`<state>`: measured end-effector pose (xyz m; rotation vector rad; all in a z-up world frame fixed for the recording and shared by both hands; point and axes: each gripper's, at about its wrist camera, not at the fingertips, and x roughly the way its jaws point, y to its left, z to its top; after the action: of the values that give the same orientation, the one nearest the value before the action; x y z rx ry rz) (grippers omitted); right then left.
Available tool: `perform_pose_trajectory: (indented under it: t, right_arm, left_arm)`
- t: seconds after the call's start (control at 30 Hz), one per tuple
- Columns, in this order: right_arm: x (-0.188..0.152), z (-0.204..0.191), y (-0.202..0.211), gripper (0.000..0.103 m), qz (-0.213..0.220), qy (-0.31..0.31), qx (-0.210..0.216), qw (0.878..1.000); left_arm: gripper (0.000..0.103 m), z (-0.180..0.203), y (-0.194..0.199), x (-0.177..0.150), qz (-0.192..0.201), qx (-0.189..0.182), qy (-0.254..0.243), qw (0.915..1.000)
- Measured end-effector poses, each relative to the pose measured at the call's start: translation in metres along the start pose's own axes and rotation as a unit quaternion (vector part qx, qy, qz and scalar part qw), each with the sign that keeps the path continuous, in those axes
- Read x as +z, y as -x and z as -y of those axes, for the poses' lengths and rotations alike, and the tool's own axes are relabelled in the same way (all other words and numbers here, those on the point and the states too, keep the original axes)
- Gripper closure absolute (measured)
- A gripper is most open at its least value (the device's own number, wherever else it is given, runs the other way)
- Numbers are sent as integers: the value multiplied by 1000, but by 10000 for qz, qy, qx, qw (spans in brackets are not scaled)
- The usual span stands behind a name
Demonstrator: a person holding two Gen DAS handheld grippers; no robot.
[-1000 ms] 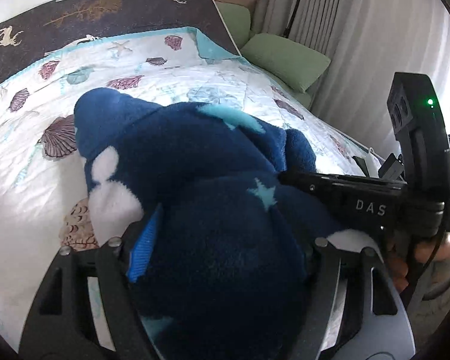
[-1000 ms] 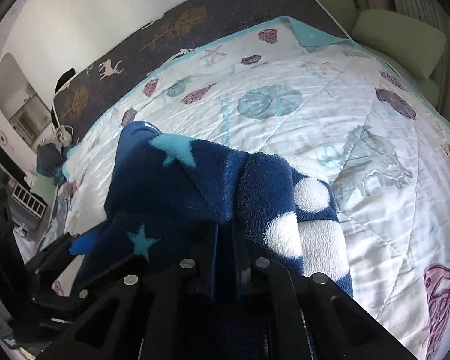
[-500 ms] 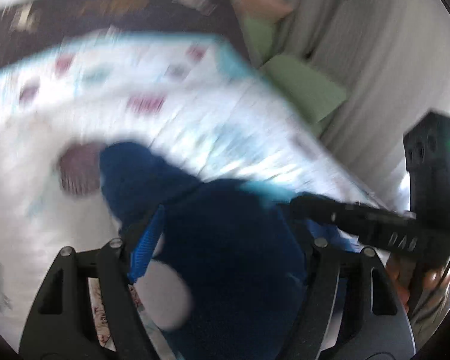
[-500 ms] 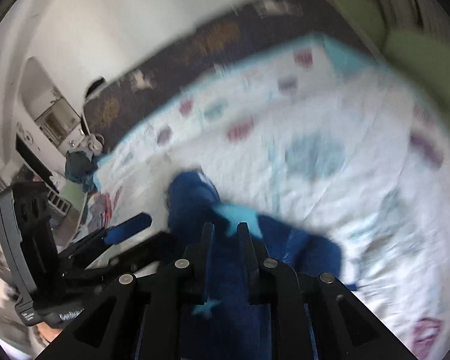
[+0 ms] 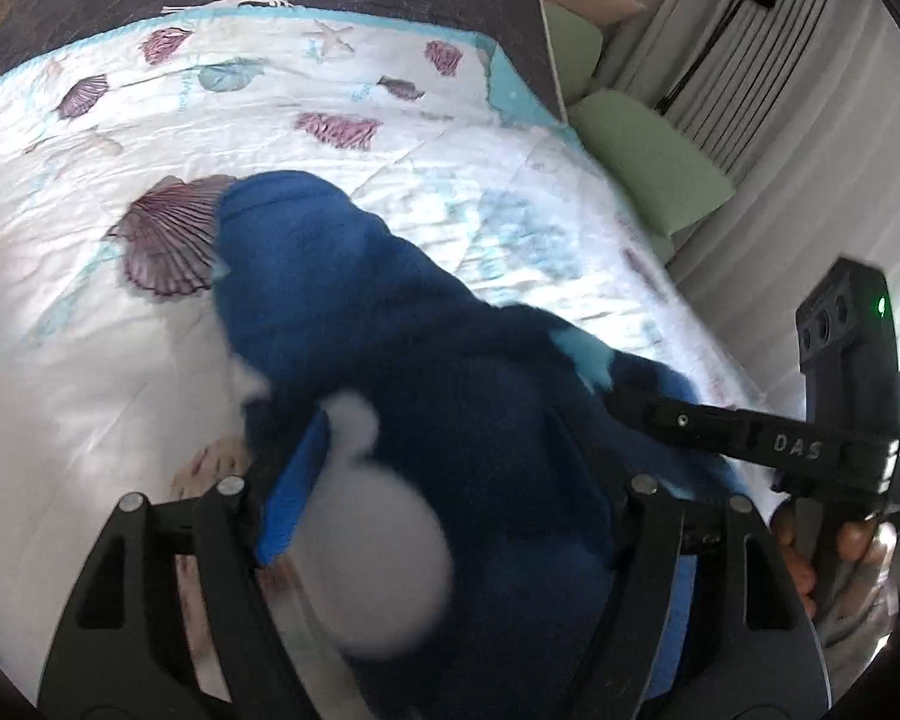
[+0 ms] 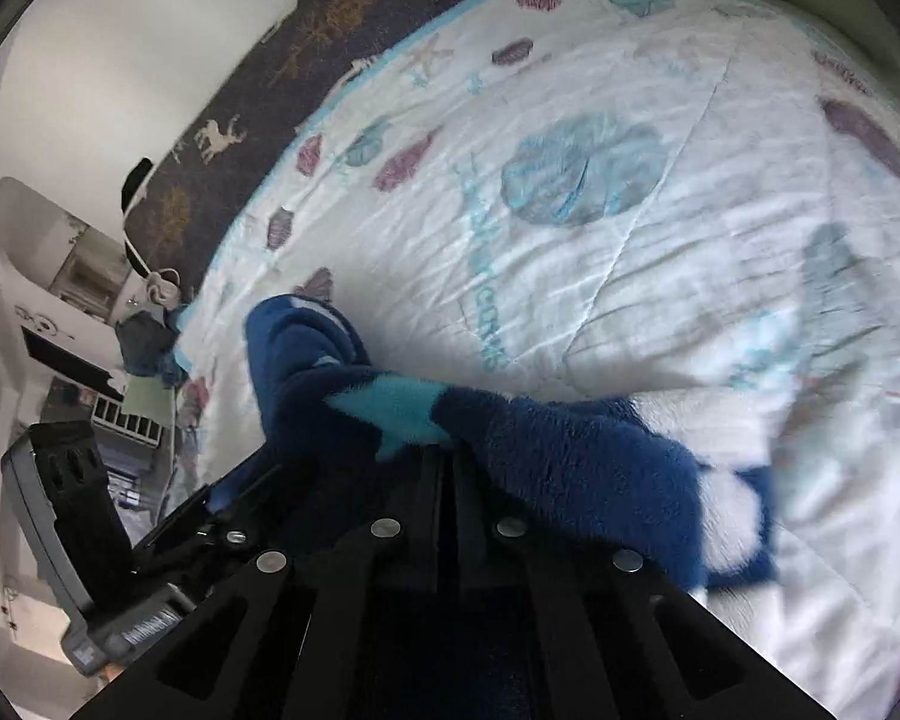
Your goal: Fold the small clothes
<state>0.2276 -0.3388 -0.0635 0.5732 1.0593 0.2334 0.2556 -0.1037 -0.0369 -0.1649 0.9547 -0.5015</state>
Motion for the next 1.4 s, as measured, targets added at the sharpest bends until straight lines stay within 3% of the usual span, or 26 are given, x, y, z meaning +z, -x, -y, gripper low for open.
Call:
perform_pose_trajectory:
  t: [0.1,0.17,0.27,0.37,0.43,0.5,0.57,0.63,0.7,0.77,0.8,0.87,1.0,1.13,1.4]
  right_arm:
    - [-21,-17,59,94,579,596,-309,9961]
    - [-52,-32,102,93,868,1027,-32,9909]
    - [-106,-43,138,90,970,1405,196,9851]
    - [-151,-26,127,89,523,1231,47,9910]
    - [-174,3,93,91,42,764,2,9971]
    - [-185,19,84,92,169,476,287,9983]
    - [-185,17,92,91,239,426,294,9984]
    - [-184,8,101,88,253,618,235,9975]
    - [-179,4,112,79,291,768,216,9964]
    - [-174,9,129,50,519,689,473,9952]
    - [-172,12,136,42,631,650,599,9941]
    - [-167,19,148,18,867,617,679,9920]
    - [-160,28,159,16,1150,707,88,9908]
    - [-150,48,146,13,757,586,386,9947]
    - [-141,65,100,13,54,652,736,9951]
  left_arm:
    - [29,18,51,-17,402,-212,-387,9982]
    - [29,30,81,-40,528,-528,-659,9950]
    - [29,48,107,-83,537,-847,-1057,9893]
    - [29,58,91,-132,102,-244,-1531,9879]
    - [19,45,60,-159,-304,86,-1386,9898]
    - [18,19,50,-160,-556,-594,-487,9955]
    - [20,8,53,-156,-638,-865,-52,9942]
    - [20,16,65,-155,-399,-646,-388,9964]
    - [20,27,77,-154,-239,-466,-733,9959]
    - [20,31,85,-153,-126,-476,-824,9954]
    - [19,32,89,-151,-85,-500,-824,9953]
    - [15,27,91,-149,-56,-527,-780,9955]
    - [13,14,87,-147,-152,-641,-405,9970]
    - [11,7,78,-144,-289,-791,-90,9964]
    - [5,12,67,-137,-343,-777,-204,9962]
